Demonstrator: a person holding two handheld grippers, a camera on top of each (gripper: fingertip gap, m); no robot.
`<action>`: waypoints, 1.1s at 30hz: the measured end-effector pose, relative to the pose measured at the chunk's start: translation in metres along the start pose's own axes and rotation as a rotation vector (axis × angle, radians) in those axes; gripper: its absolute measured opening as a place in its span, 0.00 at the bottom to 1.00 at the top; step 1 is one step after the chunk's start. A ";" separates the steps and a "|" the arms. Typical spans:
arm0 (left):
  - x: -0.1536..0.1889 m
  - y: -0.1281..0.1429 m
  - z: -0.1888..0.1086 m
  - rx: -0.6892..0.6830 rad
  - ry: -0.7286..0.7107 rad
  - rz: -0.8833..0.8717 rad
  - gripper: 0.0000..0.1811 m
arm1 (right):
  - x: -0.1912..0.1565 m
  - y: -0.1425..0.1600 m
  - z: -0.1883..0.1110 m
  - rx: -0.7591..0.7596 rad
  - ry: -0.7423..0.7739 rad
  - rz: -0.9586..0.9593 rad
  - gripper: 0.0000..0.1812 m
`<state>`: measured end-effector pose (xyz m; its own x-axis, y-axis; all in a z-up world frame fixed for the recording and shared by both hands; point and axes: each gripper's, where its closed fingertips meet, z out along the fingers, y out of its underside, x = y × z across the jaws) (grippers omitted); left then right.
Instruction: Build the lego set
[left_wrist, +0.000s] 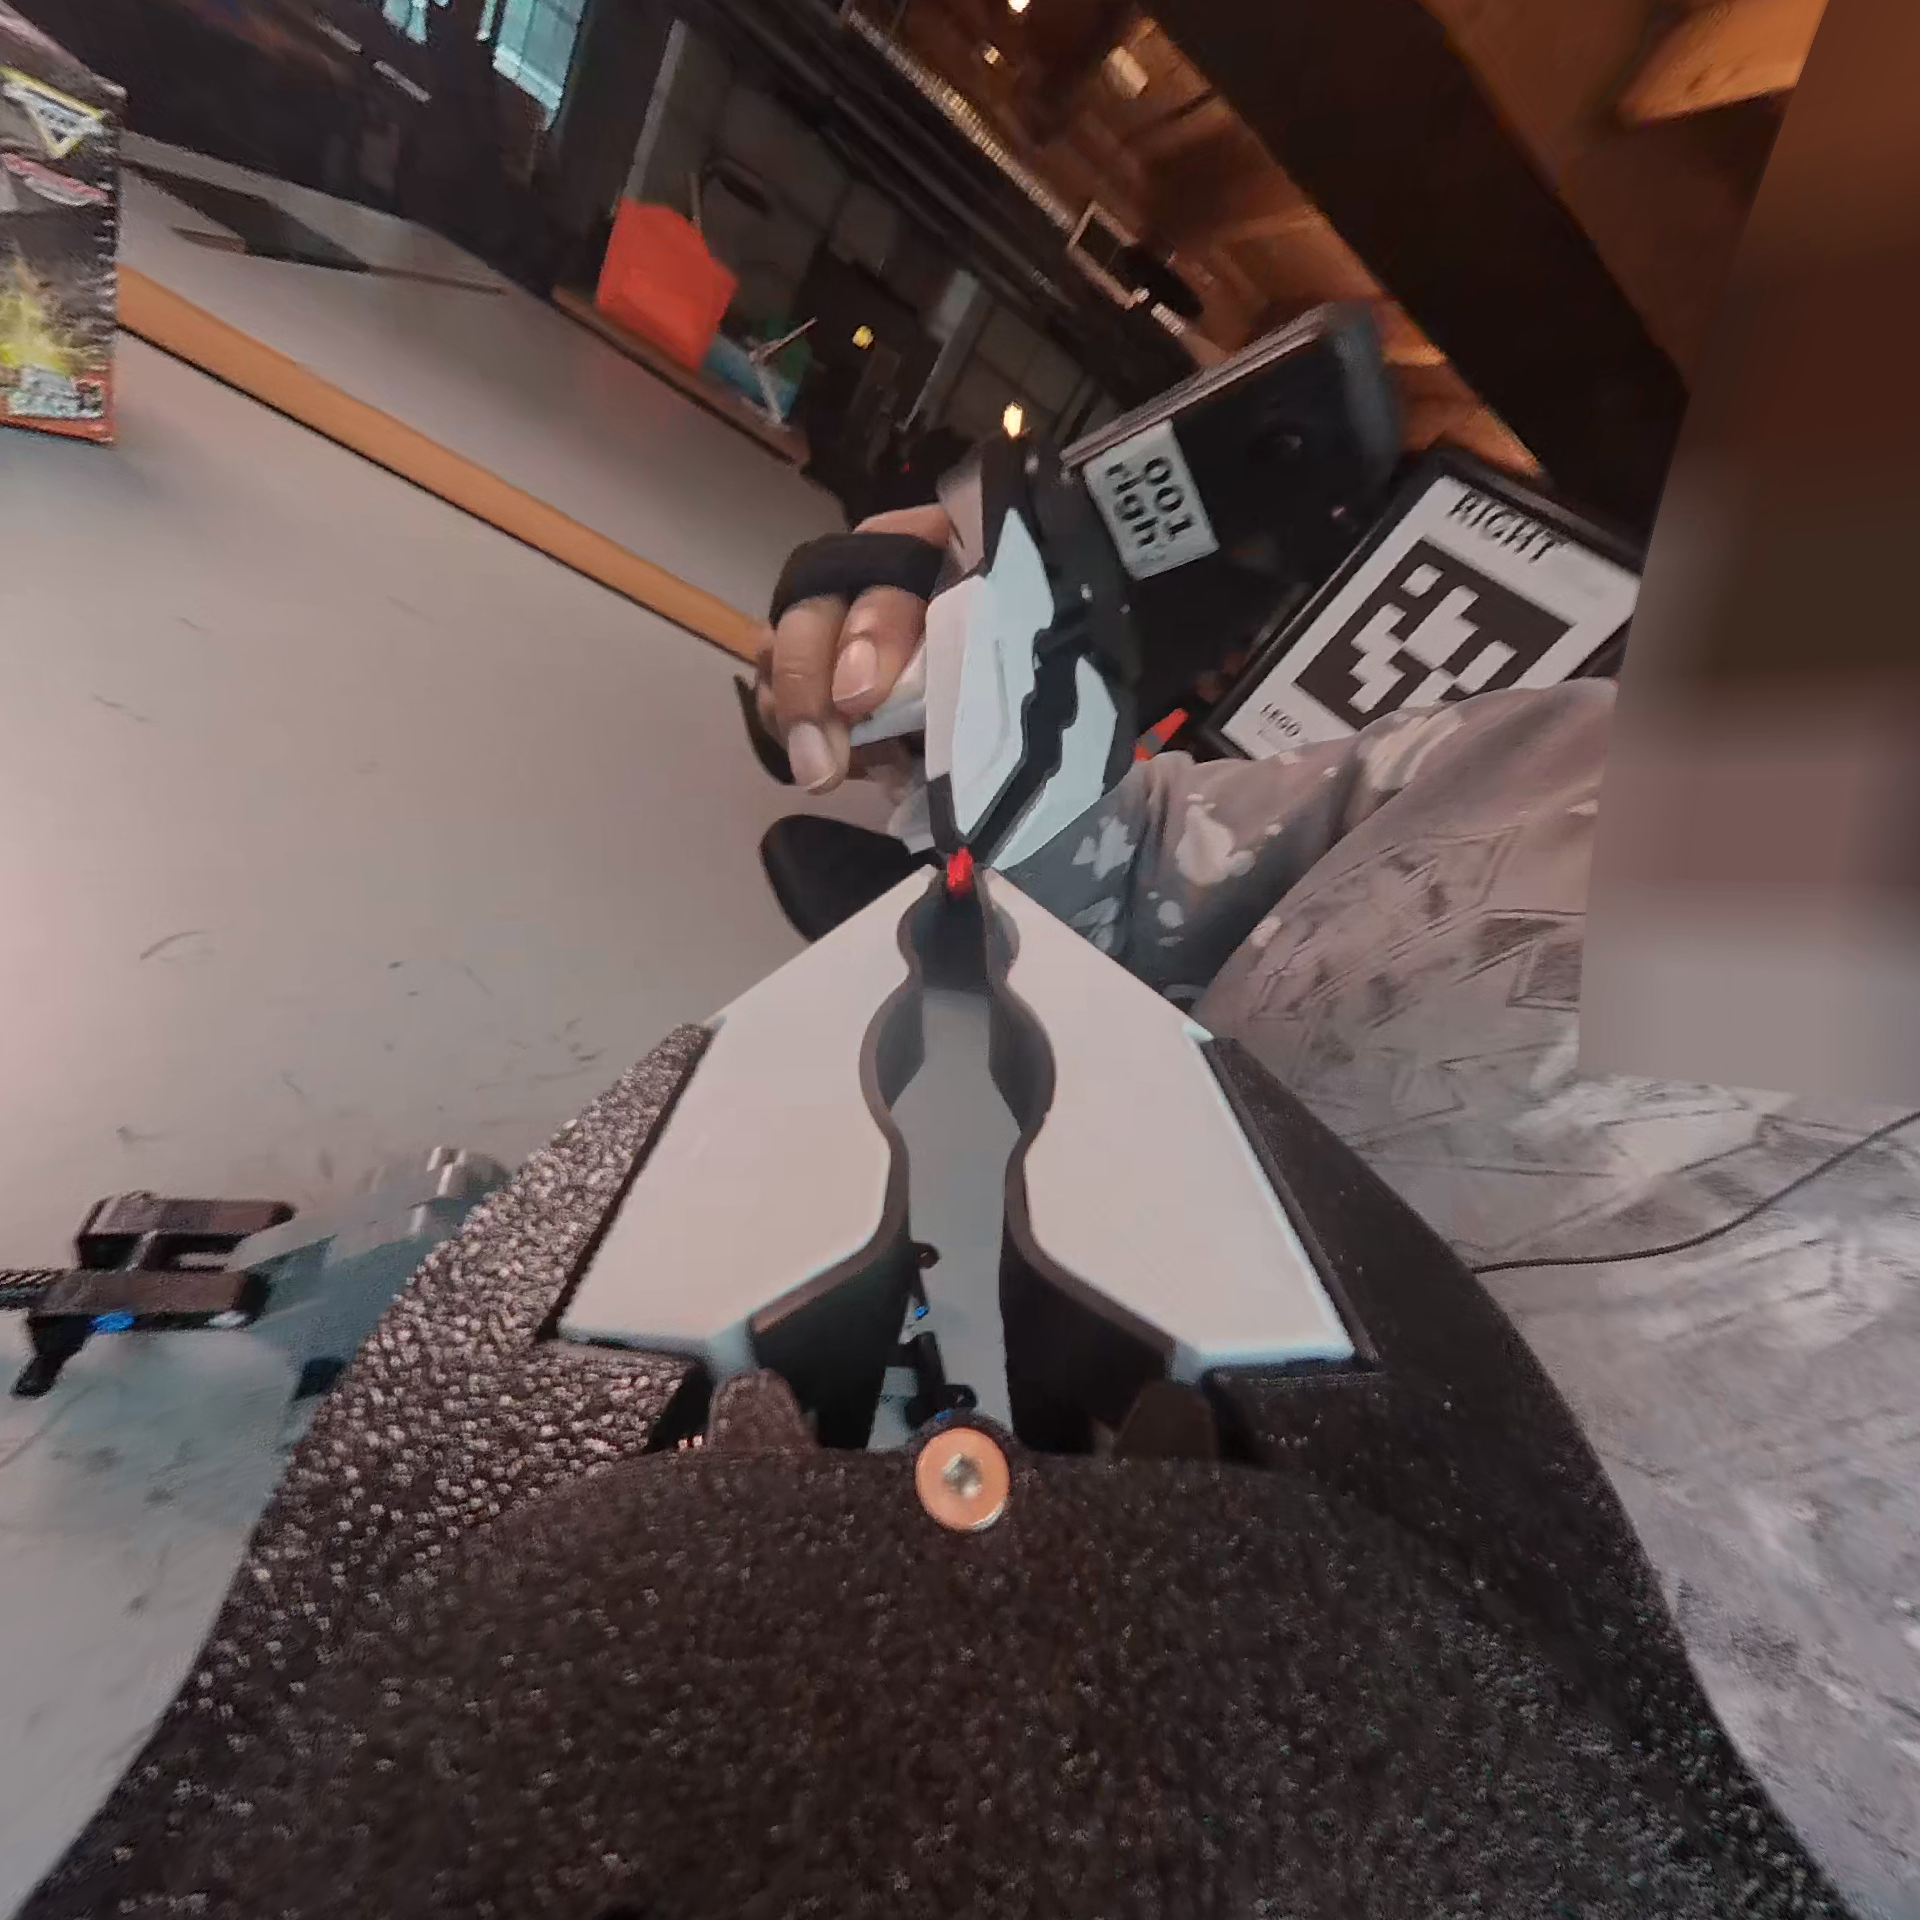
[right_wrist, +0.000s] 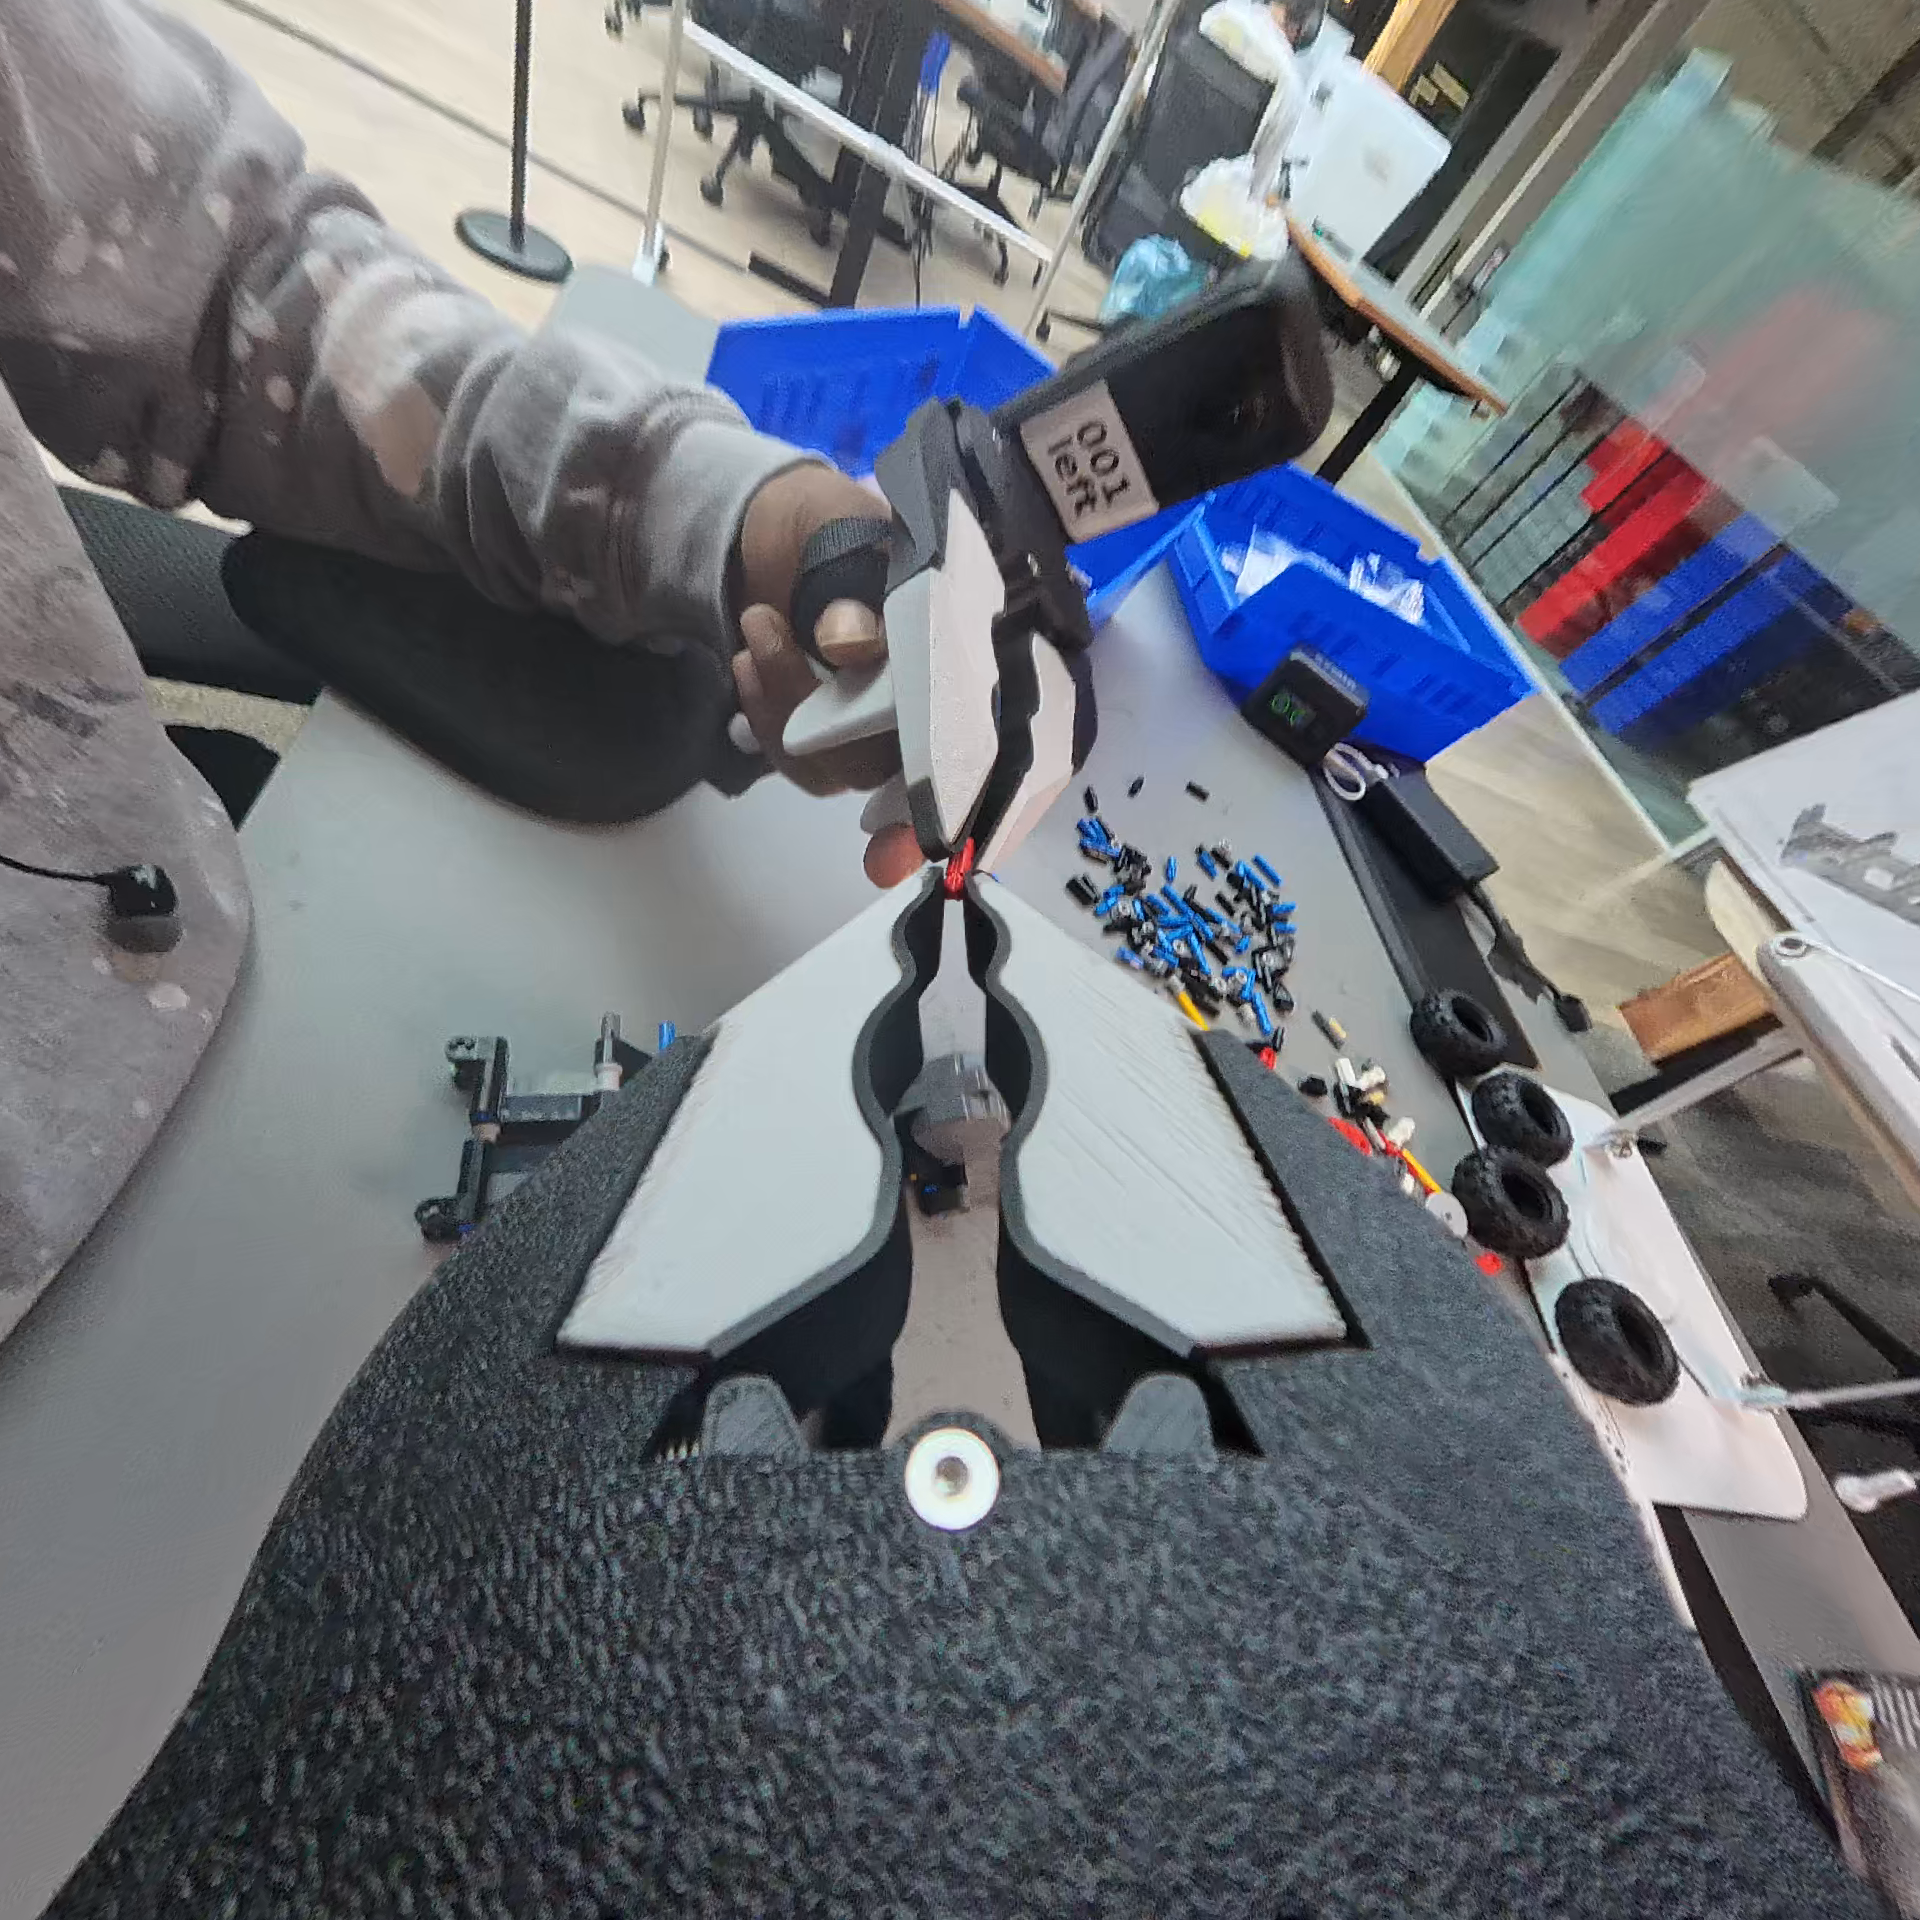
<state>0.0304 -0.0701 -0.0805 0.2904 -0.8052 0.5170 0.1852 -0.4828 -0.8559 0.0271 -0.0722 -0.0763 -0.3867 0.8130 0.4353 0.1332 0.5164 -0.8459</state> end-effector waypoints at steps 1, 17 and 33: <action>0.007 -0.003 0.000 0.032 0.051 -0.023 0.02 | -0.001 -0.007 -0.002 0.049 0.011 -0.009 0.02; 0.033 -0.006 0.009 0.081 0.273 -0.203 0.02 | -0.012 -0.023 -0.012 0.022 0.094 -0.249 0.02; 0.020 0.000 0.014 -0.081 -0.251 0.580 0.07 | -0.013 -0.014 -0.021 0.266 -0.168 0.607 0.02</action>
<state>0.0491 -0.0817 -0.0699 0.5354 -0.8430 -0.0527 -0.1371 -0.0251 -0.9902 0.0496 -0.0847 -0.0635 -0.4534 0.8738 -0.1759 0.1507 -0.1194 -0.9813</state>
